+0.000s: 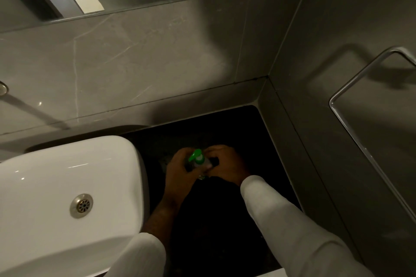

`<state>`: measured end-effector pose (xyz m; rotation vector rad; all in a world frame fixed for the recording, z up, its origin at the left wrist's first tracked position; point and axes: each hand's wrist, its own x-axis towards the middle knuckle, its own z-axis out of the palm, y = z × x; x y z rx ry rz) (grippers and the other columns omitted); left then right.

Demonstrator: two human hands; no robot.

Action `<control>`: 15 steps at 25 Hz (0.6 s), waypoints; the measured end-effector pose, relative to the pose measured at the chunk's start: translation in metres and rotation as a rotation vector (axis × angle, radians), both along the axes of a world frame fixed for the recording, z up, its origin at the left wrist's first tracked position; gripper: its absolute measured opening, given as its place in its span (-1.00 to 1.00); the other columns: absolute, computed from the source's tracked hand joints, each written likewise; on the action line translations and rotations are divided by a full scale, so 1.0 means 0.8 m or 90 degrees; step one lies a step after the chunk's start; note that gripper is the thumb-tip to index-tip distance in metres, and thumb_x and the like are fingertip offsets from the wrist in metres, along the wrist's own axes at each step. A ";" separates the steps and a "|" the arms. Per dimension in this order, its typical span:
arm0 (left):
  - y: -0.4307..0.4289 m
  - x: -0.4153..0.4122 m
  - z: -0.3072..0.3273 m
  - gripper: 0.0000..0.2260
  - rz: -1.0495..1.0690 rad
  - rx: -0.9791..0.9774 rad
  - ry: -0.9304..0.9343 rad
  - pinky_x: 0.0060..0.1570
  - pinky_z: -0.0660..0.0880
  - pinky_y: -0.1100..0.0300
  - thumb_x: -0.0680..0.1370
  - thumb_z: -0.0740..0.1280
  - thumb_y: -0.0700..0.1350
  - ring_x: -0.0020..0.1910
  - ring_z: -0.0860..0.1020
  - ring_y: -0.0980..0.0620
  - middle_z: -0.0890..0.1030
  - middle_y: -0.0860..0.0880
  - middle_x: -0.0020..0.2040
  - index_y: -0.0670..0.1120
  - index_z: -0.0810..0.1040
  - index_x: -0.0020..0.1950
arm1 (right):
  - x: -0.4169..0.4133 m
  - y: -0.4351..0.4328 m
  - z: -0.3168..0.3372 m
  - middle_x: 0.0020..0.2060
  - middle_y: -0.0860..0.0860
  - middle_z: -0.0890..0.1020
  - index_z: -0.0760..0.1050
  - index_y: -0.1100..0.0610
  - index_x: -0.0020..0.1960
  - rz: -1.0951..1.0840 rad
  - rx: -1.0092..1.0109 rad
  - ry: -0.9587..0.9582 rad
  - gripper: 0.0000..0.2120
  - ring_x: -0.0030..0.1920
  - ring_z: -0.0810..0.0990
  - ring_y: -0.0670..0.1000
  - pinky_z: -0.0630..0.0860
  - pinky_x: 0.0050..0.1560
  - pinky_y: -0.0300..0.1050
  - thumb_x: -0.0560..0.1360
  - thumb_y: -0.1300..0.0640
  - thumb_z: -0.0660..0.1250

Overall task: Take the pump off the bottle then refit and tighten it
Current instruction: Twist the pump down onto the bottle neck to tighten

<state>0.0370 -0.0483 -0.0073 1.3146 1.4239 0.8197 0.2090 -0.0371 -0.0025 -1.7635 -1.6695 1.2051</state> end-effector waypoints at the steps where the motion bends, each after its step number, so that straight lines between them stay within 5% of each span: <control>1: 0.001 0.002 -0.002 -0.67 0.023 0.008 0.024 0.13 0.63 0.02 0.46 0.59 -0.18 0.15 0.68 -0.03 0.68 -0.07 0.15 -0.02 0.65 0.20 | 0.000 0.000 -0.001 0.12 0.03 0.67 0.66 0.08 0.16 0.009 0.010 0.009 -0.65 0.13 0.62 0.00 0.44 0.07 -0.33 0.39 0.10 0.53; 3: 0.003 0.005 -0.005 -0.68 0.012 -0.037 -0.072 0.26 0.59 -0.01 0.56 0.45 -0.33 0.26 0.64 -0.04 0.65 -0.11 0.27 -0.08 0.64 0.28 | 0.003 0.000 0.000 0.09 0.02 0.69 0.68 0.10 0.13 0.012 0.019 0.021 -0.64 0.08 0.61 -0.07 0.36 -0.05 -0.55 0.35 0.10 0.58; 5: -0.001 0.004 0.000 -0.60 0.035 -0.063 -0.146 0.19 0.61 0.16 0.61 0.30 -0.43 0.22 0.66 0.11 0.67 -0.05 0.27 -0.04 0.60 0.32 | 0.005 0.002 -0.002 0.09 0.02 0.69 0.68 0.11 0.13 0.025 0.024 0.009 -0.60 0.07 0.60 -0.08 0.36 -0.05 -0.57 0.30 0.11 0.61; 7: -0.002 -0.001 -0.003 -0.65 0.101 0.036 -0.061 0.12 0.64 0.14 0.57 0.36 -0.39 0.12 0.68 0.17 0.69 0.01 0.18 -0.03 0.61 0.25 | 0.004 0.003 -0.002 0.11 0.01 0.68 0.68 0.09 0.14 0.035 0.014 -0.010 -0.58 0.12 0.60 -0.04 0.46 0.10 -0.31 0.29 0.09 0.62; 10: -0.005 0.001 0.003 -0.82 0.062 0.145 0.098 -0.02 0.63 0.18 0.44 0.57 0.00 -0.02 0.66 0.17 0.66 0.18 -0.04 0.14 0.65 -0.02 | 0.002 0.002 -0.001 0.11 -0.03 0.67 0.68 0.04 0.12 -0.005 -0.005 0.014 -0.62 0.15 0.60 -0.01 0.52 0.22 -0.05 0.32 0.06 0.58; 13: 0.011 -0.003 -0.003 -0.83 -0.012 0.150 0.127 0.23 0.57 -0.01 0.51 0.52 -0.14 0.26 0.59 0.05 0.65 0.33 0.08 0.09 0.72 0.04 | 0.004 0.003 -0.001 0.15 -0.01 0.68 0.68 0.05 0.15 -0.001 0.002 0.029 -0.60 0.22 0.58 0.01 0.41 0.29 -0.12 0.32 0.07 0.60; 15: 0.016 -0.007 -0.006 -0.70 -0.089 0.112 0.089 0.42 0.44 -0.07 0.57 0.40 -0.30 0.46 0.43 0.01 0.62 0.16 0.33 -0.02 0.69 0.24 | 0.009 0.004 0.000 0.21 -0.02 0.65 0.64 0.01 0.22 0.010 -0.018 0.025 -0.51 0.28 0.54 0.01 0.36 0.32 -0.14 0.31 0.05 0.61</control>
